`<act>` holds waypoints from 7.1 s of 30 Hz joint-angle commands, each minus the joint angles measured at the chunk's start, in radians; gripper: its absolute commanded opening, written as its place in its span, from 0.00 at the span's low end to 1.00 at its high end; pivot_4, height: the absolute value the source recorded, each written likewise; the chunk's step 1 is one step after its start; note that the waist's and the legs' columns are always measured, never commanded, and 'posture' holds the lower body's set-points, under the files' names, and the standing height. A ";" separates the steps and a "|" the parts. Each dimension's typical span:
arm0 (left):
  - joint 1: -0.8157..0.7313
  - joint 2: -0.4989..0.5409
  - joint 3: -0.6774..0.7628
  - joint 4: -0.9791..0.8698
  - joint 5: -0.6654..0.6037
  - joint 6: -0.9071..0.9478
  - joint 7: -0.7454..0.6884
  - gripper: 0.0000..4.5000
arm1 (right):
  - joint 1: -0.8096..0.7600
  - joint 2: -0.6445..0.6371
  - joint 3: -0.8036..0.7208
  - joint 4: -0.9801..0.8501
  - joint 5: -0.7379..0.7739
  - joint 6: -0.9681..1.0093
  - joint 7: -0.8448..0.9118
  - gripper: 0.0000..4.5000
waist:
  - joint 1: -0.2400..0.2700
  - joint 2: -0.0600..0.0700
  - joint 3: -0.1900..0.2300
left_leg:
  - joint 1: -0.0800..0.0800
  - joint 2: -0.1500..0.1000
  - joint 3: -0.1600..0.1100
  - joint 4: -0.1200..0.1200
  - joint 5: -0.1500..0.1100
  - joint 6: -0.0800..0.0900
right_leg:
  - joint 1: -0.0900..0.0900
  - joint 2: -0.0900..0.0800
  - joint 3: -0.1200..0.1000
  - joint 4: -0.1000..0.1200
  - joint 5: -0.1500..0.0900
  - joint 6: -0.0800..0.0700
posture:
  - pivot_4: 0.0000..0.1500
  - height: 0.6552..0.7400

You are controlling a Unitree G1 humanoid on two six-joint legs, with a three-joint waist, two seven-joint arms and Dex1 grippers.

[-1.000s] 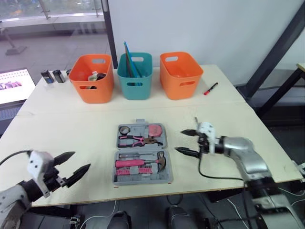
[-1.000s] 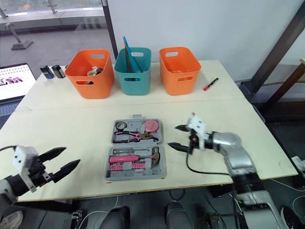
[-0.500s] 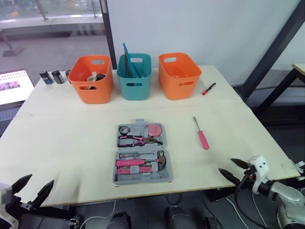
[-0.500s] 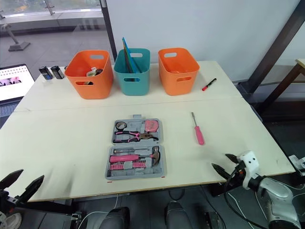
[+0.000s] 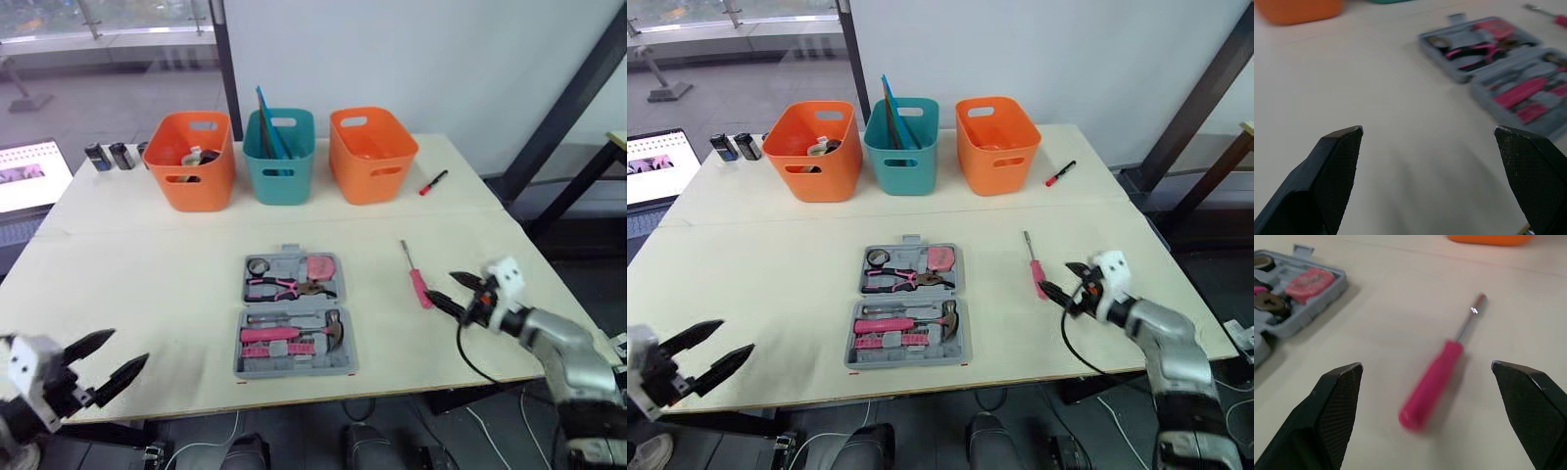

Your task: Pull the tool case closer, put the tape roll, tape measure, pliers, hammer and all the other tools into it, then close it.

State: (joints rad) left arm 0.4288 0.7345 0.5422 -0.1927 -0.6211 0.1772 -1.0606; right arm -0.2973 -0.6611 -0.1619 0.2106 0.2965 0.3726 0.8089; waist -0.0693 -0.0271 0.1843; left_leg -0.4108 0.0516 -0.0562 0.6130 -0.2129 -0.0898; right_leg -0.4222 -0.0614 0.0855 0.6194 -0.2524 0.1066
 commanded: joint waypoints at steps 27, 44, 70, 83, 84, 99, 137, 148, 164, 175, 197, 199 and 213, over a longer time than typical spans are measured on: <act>-0.231 0.078 -0.193 -0.237 0.016 0.158 0.061 1.00 | -0.414 0.185 0.113 0.238 -0.137 0.540 -0.357 0.08 | -0.001 0.002 0.002 | 0.000 0.001 -0.004 -0.001 0.000 0.002 | -0.003 0.005 0.000 0.013 -0.001 0.005 | 1.00 1.00; -0.271 0.058 -0.246 -0.170 0.040 0.140 0.019 1.00 | -0.180 0.462 -0.015 -0.363 -0.083 1.081 -0.587 0.08 | 0.000 0.002 0.002 | 0.000 0.001 -0.005 0.000 0.000 0.002 | -0.003 0.006 0.000 0.015 -0.001 0.005 | 1.00 1.00; -0.219 0.041 -0.213 -0.222 0.049 0.138 0.065 1.00 | -0.558 -0.269 0.860 -0.117 -0.543 -0.422 0.337 0.98 | -0.006 0.006 0.009 | 0.000 0.002 -0.003 -0.002 -0.003 0.006 | -0.005 0.005 0.000 0.013 -0.002 0.008 | 1.00 1.00; -0.146 0.038 -0.154 -0.297 0.035 0.152 0.122 1.00 | -0.750 -0.070 1.015 0.394 -0.932 -1.221 0.238 0.98 | 0.000 0.005 0.010 | 0.000 0.002 -0.004 -0.001 -0.003 0.006 | -0.003 0.005 -0.001 0.014 -0.002 0.008 | 1.00 1.00; -0.137 0.036 -0.149 -0.302 0.035 0.151 0.124 1.00 | -0.751 -0.057 1.016 0.412 -0.943 -1.234 0.231 0.98 | -0.002 0.005 0.010 | 0.001 0.002 -0.004 -0.001 -0.003 0.006 | -0.003 0.005 -0.001 0.014 -0.002 0.008 | 1.00 1.00; -0.150 0.035 -0.167 -0.315 0.039 0.166 0.148 1.00 | -0.673 -0.041 0.892 0.404 -0.835 -1.096 0.395 0.07 | 0.000 0.005 0.009 | 0.009 0.002 -0.004 0.000 -0.002 0.006 | 0.006 0.006 0.000 0.016 -0.001 0.006 | 1.00 1.00; -0.254 0.016 -0.246 -0.242 0.046 0.137 0.070 1.00 | -0.320 0.118 0.217 -0.137 -0.294 0.590 0.006 0.94 | -0.020 -0.003 0.004 | 0.002 0.003 -0.007 0.000 -0.002 0.006 | -0.003 0.013 0.005 0.015 0.001 0.008 | 1.00 1.00; -0.264 0.007 -0.256 -0.205 0.069 0.105 0.060 1.00 | -0.113 0.206 0.136 -0.171 -0.269 0.315 -0.215 0.94 | -0.001 -0.002 0.004 | 0.003 0.003 -0.005 0.001 -0.003 0.006 | -0.003 0.014 0.009 0.015 0.001 0.007 | 1.00 1.00; -0.250 0.014 -0.256 -0.191 0.088 0.089 0.049 1.00 | -0.033 0.242 0.123 -0.093 -0.240 0.306 -0.328 0.76 | -0.001 -0.003 0.004 | 0.003 0.003 -0.004 0.002 -0.003 0.006 | -0.003 0.014 0.011 0.015 0.001 0.007 | 1.00 1.00; -0.225 0.004 -0.255 -0.183 0.096 0.067 0.046 1.00 | -0.009 0.217 0.126 -0.264 -0.187 0.481 -0.348 0.10 | 0.000 -0.003 0.004 | 0.003 0.002 -0.005 0.002 -0.003 0.006 | -0.002 0.014 0.012 0.015 0.001 0.007 | 1.00 1.00; -0.053 0.047 -0.137 -0.214 0.068 0.059 -0.013 1.00 | -0.537 -0.007 0.883 -0.591 -0.401 0.490 0.337 0.10 | -0.004 0.001 0.006 | 0.001 0.003 -0.003 0.000 -0.003 0.007 | -0.006 0.014 0.013 0.014 0.000 0.008 | 1.00 1.00; -0.030 0.051 -0.133 -0.221 0.066 0.063 -0.025 1.00 | -0.560 0.039 0.923 -0.621 -0.382 0.600 0.351 0.10 | -0.006 0.000 0.006 | 0.002 0.003 -0.004 0.001 -0.003 0.007 | -0.007 0.015 0.013 0.015 0.002 0.006 | 1.00 1.00; 0.127 0.055 -0.076 -0.286 0.074 0.065 -0.044 1.00 | -0.626 0.319 1.116 -0.534 -0.335 0.880 0.215 0.10 | -0.002 0.000 0.006 | 0.001 0.004 -0.003 -0.001 -0.003 0.007 | -0.009 0.015 0.012 0.015 0.002 0.005 | 1.00 1.00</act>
State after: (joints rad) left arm 0.5431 0.7830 0.4225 -0.4488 -0.5385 0.2486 -1.0969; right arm -0.9114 -0.3516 0.9428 -0.2912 -0.0570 1.2352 1.0351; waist -0.0712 -0.0269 0.1904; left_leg -0.4097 0.0553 -0.0592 0.6123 -0.2161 -0.0833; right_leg -0.4313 -0.0470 0.0978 0.6344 -0.2507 0.1118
